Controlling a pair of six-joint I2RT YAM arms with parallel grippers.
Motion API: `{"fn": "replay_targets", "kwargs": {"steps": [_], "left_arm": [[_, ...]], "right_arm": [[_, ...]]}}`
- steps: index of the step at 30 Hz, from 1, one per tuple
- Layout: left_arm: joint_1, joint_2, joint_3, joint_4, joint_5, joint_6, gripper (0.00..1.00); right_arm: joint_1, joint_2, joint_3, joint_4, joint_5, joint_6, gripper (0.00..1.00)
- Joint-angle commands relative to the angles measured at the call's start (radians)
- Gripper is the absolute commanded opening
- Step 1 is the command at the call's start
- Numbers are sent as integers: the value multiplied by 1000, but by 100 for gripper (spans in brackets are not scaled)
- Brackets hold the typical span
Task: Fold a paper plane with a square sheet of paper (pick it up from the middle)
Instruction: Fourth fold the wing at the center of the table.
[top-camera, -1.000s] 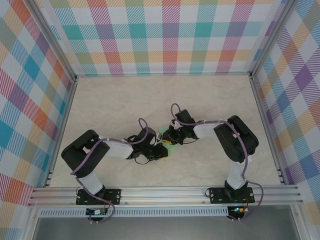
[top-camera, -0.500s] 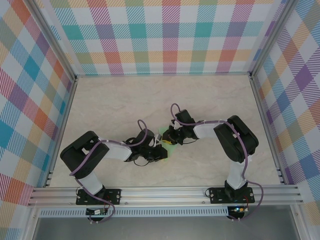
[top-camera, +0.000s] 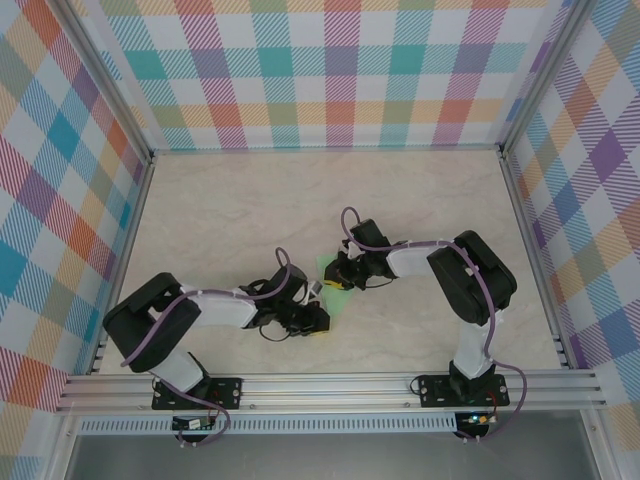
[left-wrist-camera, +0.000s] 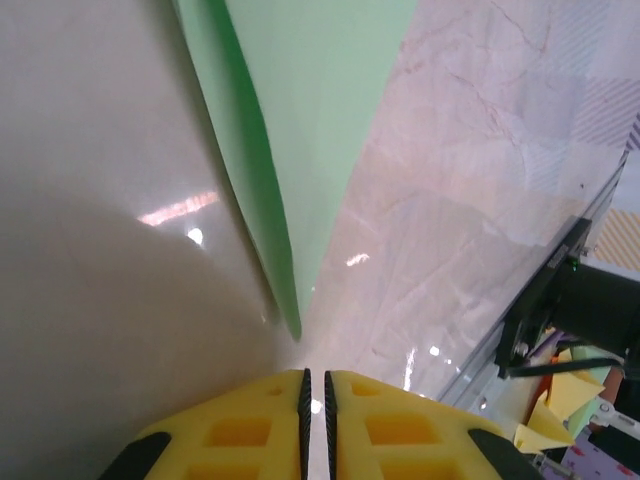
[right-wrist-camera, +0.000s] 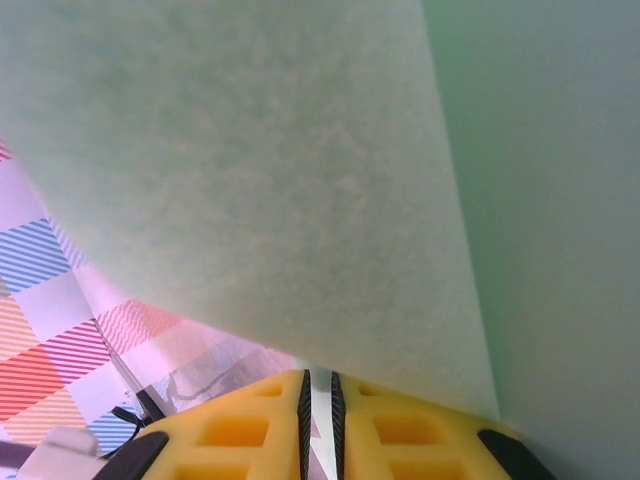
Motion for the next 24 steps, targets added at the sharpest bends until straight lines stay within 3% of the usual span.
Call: {"fn": "replay_targets", "kwargs": {"steps": [1,4,10,16,24], "left_arm": [[-8,-143,-30,-92,-57,9,14],[13,-281,-53,-164,-171,-22,13],[84,-433,-66,-261,-259,-65,15],[103,-442,-72,-209,-232,-83,16],[101,-345,-53,-41,-166,-115,16]], "right_arm": [[11,54,-54,-65,41,18,17],[18,49,-70,-44,51,48,17],[42,18,-99,-29,96,104,17],[71,-28,-134,-19,141,169,17],[112,-60,-152,0,168,246,17]]}}
